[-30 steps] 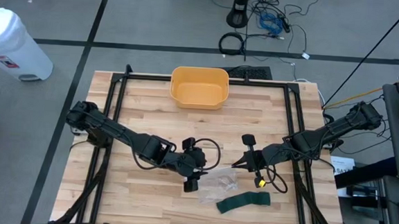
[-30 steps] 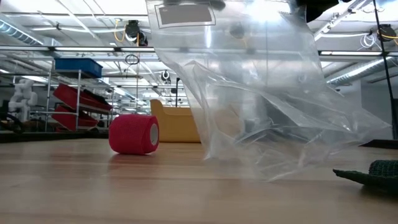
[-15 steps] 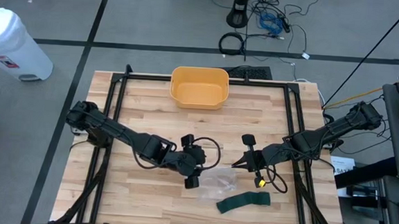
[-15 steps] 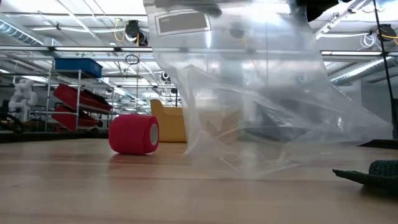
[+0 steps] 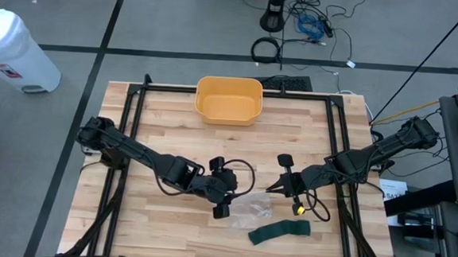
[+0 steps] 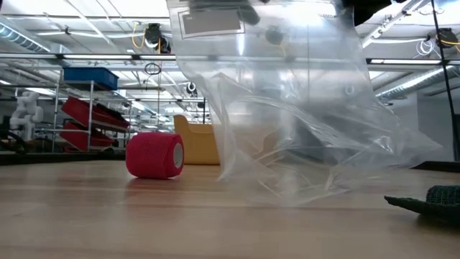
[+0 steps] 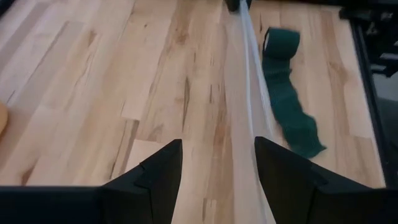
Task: Roll bandage
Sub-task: Open the transparent zip bag
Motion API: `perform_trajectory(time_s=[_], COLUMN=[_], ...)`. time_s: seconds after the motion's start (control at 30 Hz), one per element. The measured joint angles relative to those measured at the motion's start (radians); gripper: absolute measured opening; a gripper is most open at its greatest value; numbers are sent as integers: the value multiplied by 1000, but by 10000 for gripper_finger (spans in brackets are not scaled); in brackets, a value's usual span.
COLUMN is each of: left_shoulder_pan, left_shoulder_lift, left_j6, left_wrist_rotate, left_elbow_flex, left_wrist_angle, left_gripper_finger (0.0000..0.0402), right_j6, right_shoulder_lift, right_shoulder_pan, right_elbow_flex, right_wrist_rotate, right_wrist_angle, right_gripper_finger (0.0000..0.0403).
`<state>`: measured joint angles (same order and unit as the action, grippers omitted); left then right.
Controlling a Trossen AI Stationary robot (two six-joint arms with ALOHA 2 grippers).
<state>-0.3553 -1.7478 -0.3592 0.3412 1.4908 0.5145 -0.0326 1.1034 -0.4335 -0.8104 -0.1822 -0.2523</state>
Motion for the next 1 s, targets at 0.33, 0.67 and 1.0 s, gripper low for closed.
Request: perform_trajectory(time_s=[0.33,0.67,1.0], left_shoulder_pan=[20,27,28], left_shoulder_lift=[-17,-18,-18], left_j6=[0,12,56], left_wrist_rotate=[-34,-33,-63], left_elbow_flex=[-4,-13,-13], left_wrist_angle=[-8,3,0], left_gripper_finger=[205,156,9], right_j6=[8,12,19], right_shoulder_lift=[0,0,0], right_shoulder_pan=[0,0,0], right_elbow_flex=[0,0,0], right_wrist_rotate=[0,0,-74], right_wrist_angle=[0,-2,-3], right_gripper_finger=[0,0,1])
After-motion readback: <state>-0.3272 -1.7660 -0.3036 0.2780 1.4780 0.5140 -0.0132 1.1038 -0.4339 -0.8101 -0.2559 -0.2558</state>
